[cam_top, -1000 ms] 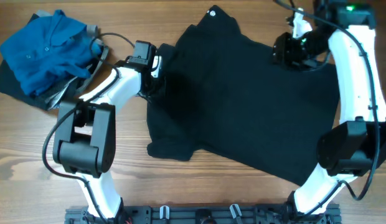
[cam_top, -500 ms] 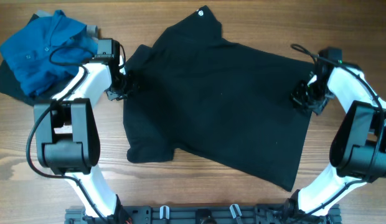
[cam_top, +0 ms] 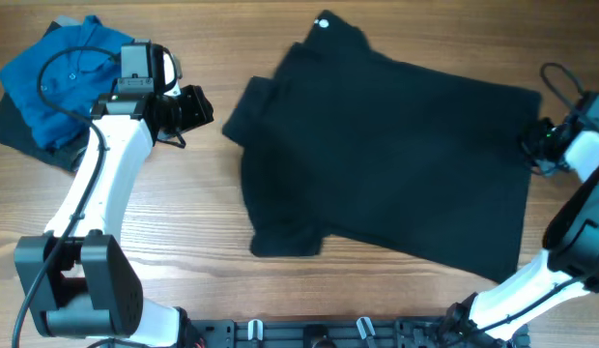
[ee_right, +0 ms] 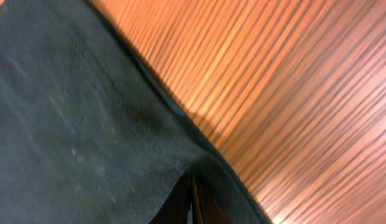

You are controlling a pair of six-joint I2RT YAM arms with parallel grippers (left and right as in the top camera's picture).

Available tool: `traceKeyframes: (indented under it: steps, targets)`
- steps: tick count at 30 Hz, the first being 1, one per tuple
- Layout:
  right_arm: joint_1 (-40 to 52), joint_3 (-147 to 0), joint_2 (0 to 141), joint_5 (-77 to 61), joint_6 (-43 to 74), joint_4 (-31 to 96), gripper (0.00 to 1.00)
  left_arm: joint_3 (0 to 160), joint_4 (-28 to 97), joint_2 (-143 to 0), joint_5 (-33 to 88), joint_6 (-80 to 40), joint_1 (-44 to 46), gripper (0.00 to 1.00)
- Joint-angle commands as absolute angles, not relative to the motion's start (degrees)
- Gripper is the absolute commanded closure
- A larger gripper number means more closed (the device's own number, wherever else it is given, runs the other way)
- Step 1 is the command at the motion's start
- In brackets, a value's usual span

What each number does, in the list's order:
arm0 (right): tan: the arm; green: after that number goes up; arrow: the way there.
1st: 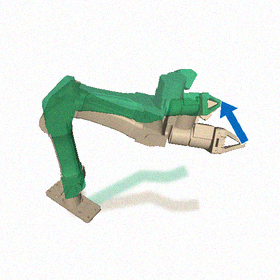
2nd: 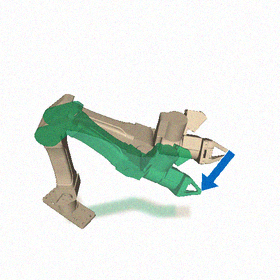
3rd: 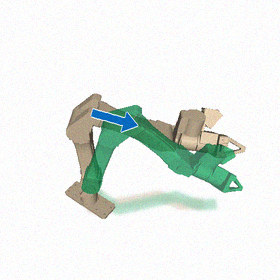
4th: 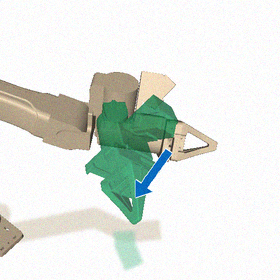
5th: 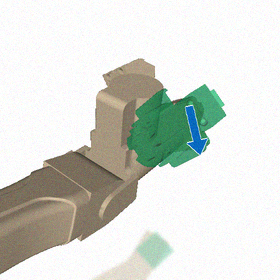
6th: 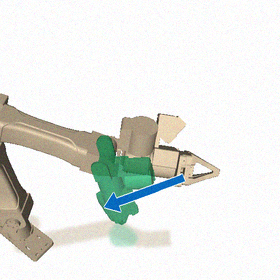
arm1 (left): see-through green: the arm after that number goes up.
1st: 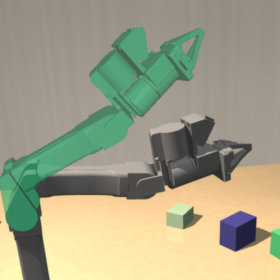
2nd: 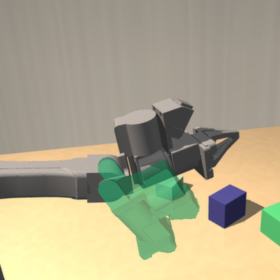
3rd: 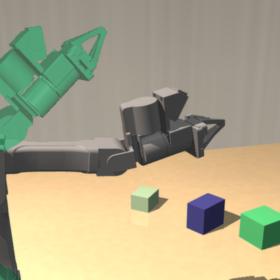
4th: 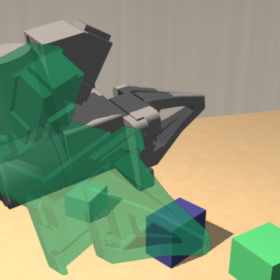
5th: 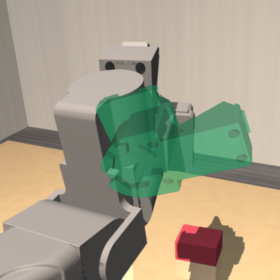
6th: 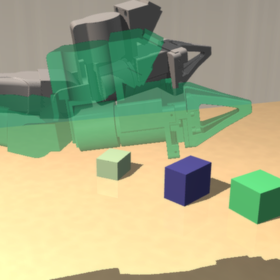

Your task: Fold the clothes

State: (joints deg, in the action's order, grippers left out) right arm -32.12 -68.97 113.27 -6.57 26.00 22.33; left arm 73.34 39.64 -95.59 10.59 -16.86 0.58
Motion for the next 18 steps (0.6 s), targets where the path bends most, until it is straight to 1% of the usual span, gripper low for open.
traceKeyframes:
  steps: [1, 2, 3, 5, 8, 9, 11, 12, 14, 16, 18]
  targets:
    - [-31.6, -76.1, 111.6, -13.8, 18.3, 28.5, 0.78, 73.1, 39.2, -95.5, 11.1, -16.5, 1.3, 0.41]
    - [-31.6, -77.0, 110.7, -15.4, 18.5, 30.2, 0.74, 73.1, 39.0, -95.5, 11.1, -16.5, 1.5, 0.40]
    - [-31.6, -77.5, 108.5, -17.8, 19.7, 32.3, 0.65, 73.1, 38.8, -95.5, 11.1, -16.4, 1.9, 0.38]
    - [-31.6, -77.5, 105.4, -21.7, 19.5, 35.8, 0.63, 73.1, 37.5, -95.8, 11.1, -12.8, 3.6, 0.36]
    - [-31.5, -77.5, 99.7, -29.9, 17.5, 41.3, 0.65, 73.1, 32.4, -98.9, 11.1, -4.3, 8.7, 0.56]
    - [-31.3, -77.5, 97.4, -31.3, 16.7, 42.5, 0.65, 73.1, 30.2, -101.1, 11.1, -2.4, 10.4, 0.68]
    - [-29.9, -77.5, 89.9, -32.0, 15.0, 46.7, 0.65, 73.1, 24.3, -107.5, 11.0, -0.3, 13.2, 0.86]
    - [-28.3, -77.5, 85.8, -31.6, 14.5, 49.9, 0.66, 73.1, 20.6, -111.6, 11.1, -0.2, 14.2, 0.92]
    - [-25.2, -77.5, 82.2, -29.7, 14.2, 53.6, 0.66, 73.1, 16.4, -116.9, 11.1, -0.2, 14.9, 0.95]
    - [-22.3, -77.5, 82.0, -25.8, 14.1, 56.6, 0.66, 73.1, 14.5, -120.7, 10.5, -0.3, 14.8, 0.96]
    - [-20.0, -75.7, 82.2, -22.7, 14.2, 57.1, 0.66, 73.1, 15.2, -122.3, 5.4, -2.5, 13.9, 0.96]
